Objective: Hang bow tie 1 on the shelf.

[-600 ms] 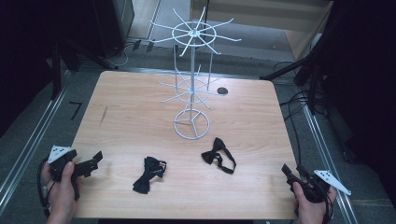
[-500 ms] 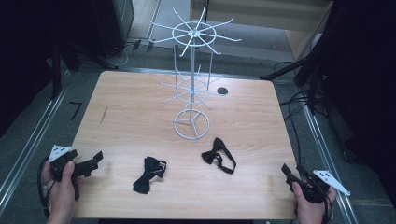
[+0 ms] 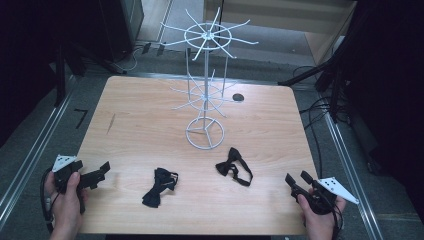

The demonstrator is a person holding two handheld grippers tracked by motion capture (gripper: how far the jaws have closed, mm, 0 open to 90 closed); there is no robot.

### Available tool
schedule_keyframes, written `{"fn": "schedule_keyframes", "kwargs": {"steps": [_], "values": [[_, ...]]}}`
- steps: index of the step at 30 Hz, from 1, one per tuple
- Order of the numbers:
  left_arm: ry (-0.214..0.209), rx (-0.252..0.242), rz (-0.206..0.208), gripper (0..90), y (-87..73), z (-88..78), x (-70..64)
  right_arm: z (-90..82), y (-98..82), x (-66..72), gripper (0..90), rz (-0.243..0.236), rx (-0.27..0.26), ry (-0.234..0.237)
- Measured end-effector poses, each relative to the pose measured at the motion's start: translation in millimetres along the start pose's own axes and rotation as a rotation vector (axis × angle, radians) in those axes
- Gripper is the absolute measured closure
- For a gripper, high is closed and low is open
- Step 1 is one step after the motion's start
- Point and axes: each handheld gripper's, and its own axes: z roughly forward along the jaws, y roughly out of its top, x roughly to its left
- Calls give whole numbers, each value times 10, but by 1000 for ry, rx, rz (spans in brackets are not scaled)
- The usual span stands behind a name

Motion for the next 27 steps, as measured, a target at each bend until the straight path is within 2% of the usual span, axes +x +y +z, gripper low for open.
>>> {"fn": "schedule_keyframes", "kwargs": {"steps": [3, 6, 12, 17, 22, 27], "values": [[3, 2, 2, 0, 3, 4, 2, 27, 12, 88, 347, 3, -1, 26], [6, 1, 8, 0, 9, 10, 6, 86, 18, 162, 345, 14, 10, 32], [6, 3, 6, 0, 13, 13, 13, 147, 78, 340, 344, -16, -4, 55], [6, -17, 3, 0, -5, -14, 5, 183, 125, 441, 340, -34, -6, 92], [2, -29, 0, 0, -13, -26, 6, 194, 150, 553, 337, -64, 5, 129], [-7, -27, 8, 0, -16, -30, 1, 242, 167, 657, 337, -71, 20, 140]]}}
